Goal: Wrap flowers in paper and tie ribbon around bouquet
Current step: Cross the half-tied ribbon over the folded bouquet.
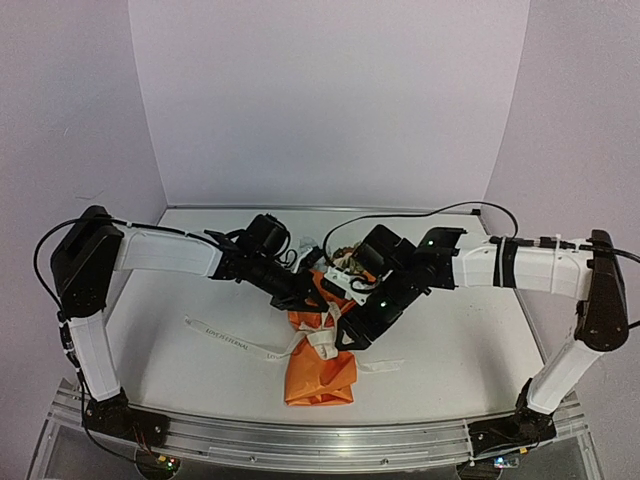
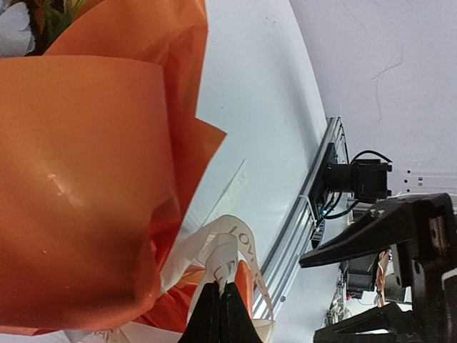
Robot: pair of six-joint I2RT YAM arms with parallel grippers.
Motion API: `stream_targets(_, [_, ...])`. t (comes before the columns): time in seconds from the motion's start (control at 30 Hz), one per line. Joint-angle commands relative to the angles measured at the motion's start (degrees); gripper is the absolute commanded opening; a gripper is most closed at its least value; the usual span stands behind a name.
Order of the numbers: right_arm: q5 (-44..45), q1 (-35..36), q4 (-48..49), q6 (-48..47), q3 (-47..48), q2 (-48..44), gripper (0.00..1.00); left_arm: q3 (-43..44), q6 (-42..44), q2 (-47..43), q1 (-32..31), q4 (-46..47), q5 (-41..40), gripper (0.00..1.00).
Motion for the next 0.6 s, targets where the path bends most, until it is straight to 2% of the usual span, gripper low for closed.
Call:
stream_targets(0.0, [-2.5,-0.5,4.3,5.2,0.4,1.4,0.64,-1.3,1.5,-4.4,0.5,5.7,6.1,0.0])
stream_targets(0.37, [-3.7,-0.5,22.0,13.6,-7.4,3.7,0.61,-1.8,0.4,-4.3,0.7,8.3,11.0,0.0])
stream_targets(0.57, [-3.5,-0.5,25.8,15.8,-8.5,4.5,0.53,-2.2,-0.1,-4.6,0.8,8.9,11.1,0.0])
